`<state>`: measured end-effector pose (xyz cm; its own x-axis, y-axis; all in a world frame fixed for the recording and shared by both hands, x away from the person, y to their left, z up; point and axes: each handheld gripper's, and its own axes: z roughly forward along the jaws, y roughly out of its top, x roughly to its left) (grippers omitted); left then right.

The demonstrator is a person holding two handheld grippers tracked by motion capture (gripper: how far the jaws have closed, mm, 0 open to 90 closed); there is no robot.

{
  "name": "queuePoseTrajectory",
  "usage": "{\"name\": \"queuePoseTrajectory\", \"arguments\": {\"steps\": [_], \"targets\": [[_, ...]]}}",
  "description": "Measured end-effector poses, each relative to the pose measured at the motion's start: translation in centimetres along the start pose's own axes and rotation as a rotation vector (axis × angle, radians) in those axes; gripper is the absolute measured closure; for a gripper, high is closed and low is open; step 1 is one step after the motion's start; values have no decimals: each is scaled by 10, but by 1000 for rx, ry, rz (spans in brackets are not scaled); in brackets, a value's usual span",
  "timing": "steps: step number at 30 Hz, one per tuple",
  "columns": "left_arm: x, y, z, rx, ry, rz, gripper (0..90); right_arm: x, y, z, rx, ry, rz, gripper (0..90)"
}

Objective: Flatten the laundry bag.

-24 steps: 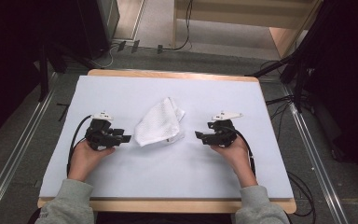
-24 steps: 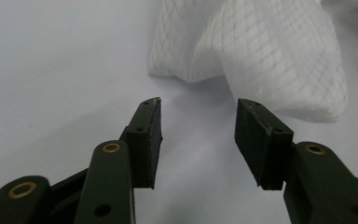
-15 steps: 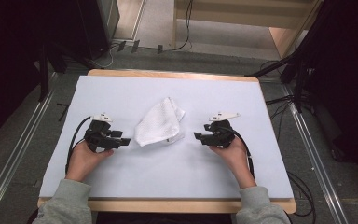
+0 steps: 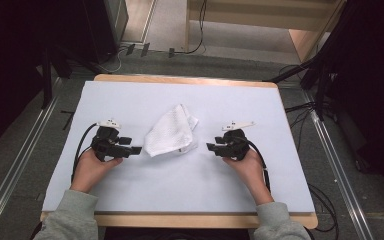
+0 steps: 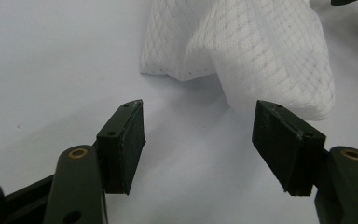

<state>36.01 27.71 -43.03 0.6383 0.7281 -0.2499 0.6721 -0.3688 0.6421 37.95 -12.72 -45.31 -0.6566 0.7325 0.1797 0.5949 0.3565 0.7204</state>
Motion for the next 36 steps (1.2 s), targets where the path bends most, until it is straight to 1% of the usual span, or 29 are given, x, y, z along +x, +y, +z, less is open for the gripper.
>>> {"name": "queuePoseTrajectory", "arguments": {"steps": [1, 2, 4, 6, 7, 8, 9, 10, 11, 12, 13, 14, 16, 17, 18, 21, 22, 24, 25, 26, 27, 30, 32, 36], "targets": [[0, 1, -1, 0, 4, 12, 351, 0, 0, 0, 0, 3, 1, 568], [0, 1, -1, 0, 4, 12, 355, 1, -1, -1, 4, 5, 1, 588], [1, 2, -1, -17, 4, 5, 365, 3, -2, -1, 12, 6, 2, 604], [2, 2, -1, -19, -4, 0, 366, 3, -3, -1, 16, 8, 0, 619], [2, 2, -2, -12, -8, -3, 376, 5, -3, -1, 19, 10, 2, 633], [2, 2, -2, -12, -8, -3, 377, 6, -2, -1, 16, 9, 4, 644], [2, 2, -3, -15, 3, 6, 383, 6, -1, -1, 12, 14, 4, 650], [2, 2, -4, -20, 1, 7, 386, 6, -1, -1, 10, 16, 7, 651], [3, 1, -5, -25, -9, -6, 383, 7, 0, -1, 9, 15, 11, 656], [3, 1, -6, -25, -17, -13, 383, 7, 0, 0, 11, 17, 3, 662], [3, 1, -7, -30, -18, -13, 383, 7, 0, 0, 16, 14, 1, 669], [3, 1, -8, -26, -13, -10, 384, 8, 0, 1, 21, 12, 3, 679], [3, 1, -8, -22, -15, -10, 384, 9, 0, 1, 19, 11, -17, 703], [3, 0, -8, -22, -13, -4, 384, 10, 0, 1, 21, 11, -11, 727], [2, 0, -8, -19, -3, 3, 384, 10, 1, 0, 13, 18, -15, 742], [1, 0, -9, -21, 5, 11, 380, 10, 2, 0, 3, 41, -6, 795], [1, -1, -10, -24, 10, 15, 377, 10, 3, 1, 1, 46, -4, 808], [1, -2, -11, -31, 8, 9, 371, 11, 4, 4, 4, 54, -5, 818], [1, -2, -11, -35, 10, 4, 368, 11, 4, 5, 8, 56, -5, 838], [2, -3, -11, -30, 11, 4, 366, 12, 5, 7, 13, 57, -9, 846], [2, -3, -12, -28, 15, 1, 365, 12, 5, 9, 21, 57, -13, 873], [1, -5, -14, -30, 21, 1, 364, 14, 8, 13, 26, 78, -8, 898], [1, -6, -16, -35, 17, -2, 363, 16, 10, 16, 31, 80, -14, 900], [0, -10, -19, -45, 30, -14, 361, 21, 14, 22, 43, 90, -38, 900]]}}
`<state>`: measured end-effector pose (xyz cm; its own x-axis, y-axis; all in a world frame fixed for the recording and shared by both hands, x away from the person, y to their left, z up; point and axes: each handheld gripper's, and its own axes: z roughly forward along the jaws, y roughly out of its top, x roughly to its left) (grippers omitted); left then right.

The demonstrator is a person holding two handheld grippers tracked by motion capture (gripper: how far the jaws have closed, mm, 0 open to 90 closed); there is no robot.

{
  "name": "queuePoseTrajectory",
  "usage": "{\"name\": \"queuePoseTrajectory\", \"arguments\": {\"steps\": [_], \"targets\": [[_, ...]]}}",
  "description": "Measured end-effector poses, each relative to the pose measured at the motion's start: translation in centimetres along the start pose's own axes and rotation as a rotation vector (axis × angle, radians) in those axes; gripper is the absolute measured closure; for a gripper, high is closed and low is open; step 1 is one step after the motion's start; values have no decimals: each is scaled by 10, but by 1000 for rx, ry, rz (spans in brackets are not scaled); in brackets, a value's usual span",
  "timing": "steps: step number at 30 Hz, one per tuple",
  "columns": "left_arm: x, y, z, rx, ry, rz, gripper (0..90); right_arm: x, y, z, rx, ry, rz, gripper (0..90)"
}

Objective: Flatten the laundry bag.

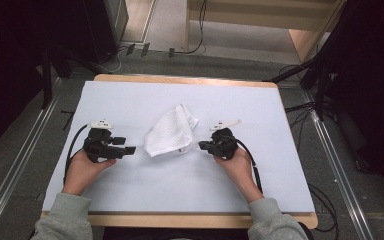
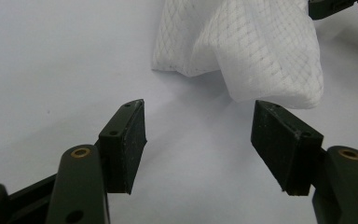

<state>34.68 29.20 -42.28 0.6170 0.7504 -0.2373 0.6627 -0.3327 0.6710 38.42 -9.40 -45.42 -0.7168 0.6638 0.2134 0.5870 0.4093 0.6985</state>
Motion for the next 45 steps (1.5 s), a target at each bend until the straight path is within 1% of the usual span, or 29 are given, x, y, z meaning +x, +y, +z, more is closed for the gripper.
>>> {"name": "queuePoseTrajectory", "arguments": {"steps": [2, 6, 7, 11, 12, 13, 15, 17, 18, 19, 22, 23, 24, 25, 26, 27, 28, 29, 30, 31, 33, 34, 35, 36, 38, 41, 42, 44, 45], "targets": [[0, -1, -1, 3, 3, 1, 361, 3, 2, 4, 6, 10, -11, 900], [-1, -2, -1, 6, 4, 2, 361, 10, 5, 13, 30, 11, -29, 900], [-1, -3, 0, 5, 5, 2, 361, 11, 6, 16, 29, 11, -39, 900], [-2, -3, -1, 5, 6, 3, 360, 15, 12, 18, 31, 18, -47, 900], [-2, -4, -1, 1, 3, 0, 360, 17, 18, 18, 21, 16, -62, 900], [-2, -4, -1, 1, 3, 0, 360, 18, 20, 18, 18, 19, -67, 900], [-2, -4, -1, -4, 4, -4, 360, 19, 26, 17, 7, 21, -63, 900], [-4, -6, -1, -10, 2, -8, 359, 19, 34, 17, -2, 25, -75, 900], [-4, -7, -2, -8, -2, -6, 359, 20, 37, 16, -16, 25, -81, 900], [-5, -7, -2, -11, -1, -8, 360, 21, 41, 16, -24, 28, -79, 900], [-8, -8, -2, -18, 7, -10, 360, 22, 52, 18, -33, 34, -94, 900], [-8, -8, -2, -18, 7, -10, 359, 22, 52, 18, -33, 34, -94, 900], [-10, -7, 0, -29, 6, -9, 360, 22, 58, 20, -37, 37, -91, 900], [-10, -7, 0, -29, 6, -9, 359, 22, 58, 20, -37, 37, -91, 900], [-14, -6, 3, -40, 2, -1, 349, 23, 62, 22, -37, 40, -96, 900], [-14, -6, 3, -40, 2, -1, 337, 23, 62, 22, -37, 40, -96, 900], [-18, -5, 6, -50, -12, 19, 320, 22, 64, 23, -39, 40, -98, 900], [-20, -3, 8, -59, -12, 34, 298, 22, 65, 24, -37, 38, -96, 900], [-20, -3, 8, -59, -12, 34, 281, 21, 65, 24, -35, 40, -100, 900], [-23, 1, 13, -54, -20, 47, 266, 21, 65, 24, -34, 40, -93, 900], [-25, 6, 19, -47, -29, 55, 240, 20, 64, 24, -29, 38, -90, 900], [-25, 6, 19, -47, -29, 55, 230, 20, 64, 24, -29, 38, -90, 900], [-28, 10, 23, -42, -29, 63, 220, 19, 64, 23, -27, 42, -85, 900], [-29, 13, 25, -39, -38, 68, 221, 19, 63, 23, -28, 44, -84, 900], [-31, 16, 30, -39, -32, 74, 221, 19, 62, 24, -25, 46, -82, 900], [-33, 20, 35, -24, -29, 79, 226, 19, 61, 24, -19, 51, -79, 900], [-34, 23, 40, -5, -13, 89, 237, 18, 60, 24, -18, 54, -74, 900], [-35, 25, 45, 11, 2, 91, 317, 18, 60, 24, -17, 56, -71, 900], [-35, 25, 45, 11, 2, 91, 356, 18, 60, 24, -17, 56, -71, 900]]}}
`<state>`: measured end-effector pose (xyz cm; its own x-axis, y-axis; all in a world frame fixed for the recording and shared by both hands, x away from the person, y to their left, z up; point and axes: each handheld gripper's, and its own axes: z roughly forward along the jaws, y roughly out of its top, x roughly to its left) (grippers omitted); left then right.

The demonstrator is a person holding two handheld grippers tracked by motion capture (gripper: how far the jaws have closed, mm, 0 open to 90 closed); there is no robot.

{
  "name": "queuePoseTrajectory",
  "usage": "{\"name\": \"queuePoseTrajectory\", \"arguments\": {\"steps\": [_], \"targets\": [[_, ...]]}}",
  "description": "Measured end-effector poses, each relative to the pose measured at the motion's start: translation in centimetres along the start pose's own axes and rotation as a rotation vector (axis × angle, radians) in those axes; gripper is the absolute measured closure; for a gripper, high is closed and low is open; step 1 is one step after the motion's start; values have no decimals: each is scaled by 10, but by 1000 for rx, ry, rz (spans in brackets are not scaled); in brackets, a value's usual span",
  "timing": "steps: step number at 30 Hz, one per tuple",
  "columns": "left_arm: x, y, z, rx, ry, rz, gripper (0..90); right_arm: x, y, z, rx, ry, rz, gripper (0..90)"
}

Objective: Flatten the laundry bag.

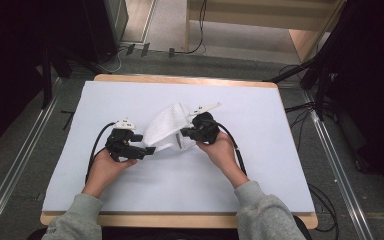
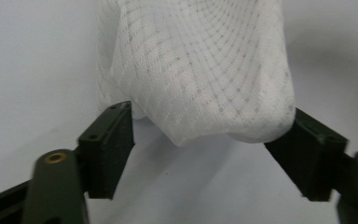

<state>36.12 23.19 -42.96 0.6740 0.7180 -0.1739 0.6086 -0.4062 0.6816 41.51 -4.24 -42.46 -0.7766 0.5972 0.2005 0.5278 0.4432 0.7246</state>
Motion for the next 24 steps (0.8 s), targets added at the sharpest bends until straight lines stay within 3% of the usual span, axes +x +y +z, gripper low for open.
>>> {"name": "queuePoseTrajectory", "arguments": {"steps": [4, 8, 9, 10, 16, 24], "targets": [[2, 3, 6, 33, 14, -47, 672, 1, -2, 0, 7, -1, -7, 900], [5, 6, 4, 29, -10, -70, 857, -2, -6, -5, 3, -12, -7, 886], [5, 6, 4, 29, -10, -70, 871, -2, -6, -5, 3, -12, -7, 886], [9, 7, 1, 10, -42, -109, 875, -6, -7, -10, -1, -24, -4, 886], [23, 4, -15, -11, -78, -160, 879, -20, -14, -24, -26, -67, 28, 885], [34, -6, -26, -2, -102, -210, 877, -37, -18, -14, -20, -99, 70, 813]]}}
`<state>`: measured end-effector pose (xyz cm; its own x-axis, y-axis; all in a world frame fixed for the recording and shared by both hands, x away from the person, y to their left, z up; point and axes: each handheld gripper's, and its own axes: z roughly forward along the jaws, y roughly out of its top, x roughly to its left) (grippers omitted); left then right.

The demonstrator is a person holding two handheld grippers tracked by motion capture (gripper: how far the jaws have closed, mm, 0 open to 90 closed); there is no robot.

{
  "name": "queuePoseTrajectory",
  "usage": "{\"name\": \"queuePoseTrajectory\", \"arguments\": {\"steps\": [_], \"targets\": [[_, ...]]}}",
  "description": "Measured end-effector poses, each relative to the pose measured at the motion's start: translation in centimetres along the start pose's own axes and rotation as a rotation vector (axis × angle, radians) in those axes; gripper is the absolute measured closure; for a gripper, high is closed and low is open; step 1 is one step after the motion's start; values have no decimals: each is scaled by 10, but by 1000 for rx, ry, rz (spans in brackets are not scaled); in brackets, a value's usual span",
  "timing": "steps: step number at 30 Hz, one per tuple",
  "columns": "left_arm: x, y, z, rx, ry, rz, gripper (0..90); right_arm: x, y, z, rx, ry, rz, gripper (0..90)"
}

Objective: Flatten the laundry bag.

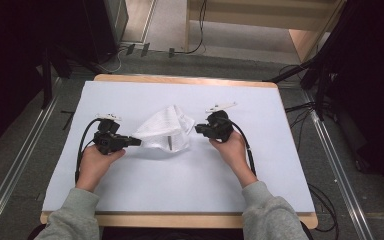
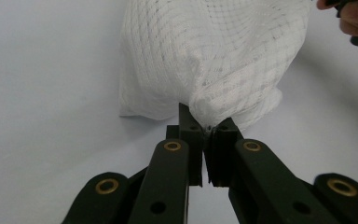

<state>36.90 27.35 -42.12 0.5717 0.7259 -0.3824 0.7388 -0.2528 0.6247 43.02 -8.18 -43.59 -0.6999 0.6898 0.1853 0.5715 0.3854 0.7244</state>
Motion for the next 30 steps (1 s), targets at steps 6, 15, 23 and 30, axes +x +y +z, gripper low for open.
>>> {"name": "queuePoseTrajectory", "arguments": {"steps": [6, 15, 23, 30], "targets": [[4, -6, -5, 4, -21, -28, 876, 0, 5, 18, 8, -23, -5, 770], [7, -15, -10, 8, -11, -44, 872, -9, 14, 44, -1, -62, -1, 627], [5, -19, -12, 12, -20, -41, 870, -5, 16, 65, 53, -74, -36, 763], [9, -21, -20, -18, -26, -65, 865, -3, 17, 62, 90, -12, -17, 900]]}}
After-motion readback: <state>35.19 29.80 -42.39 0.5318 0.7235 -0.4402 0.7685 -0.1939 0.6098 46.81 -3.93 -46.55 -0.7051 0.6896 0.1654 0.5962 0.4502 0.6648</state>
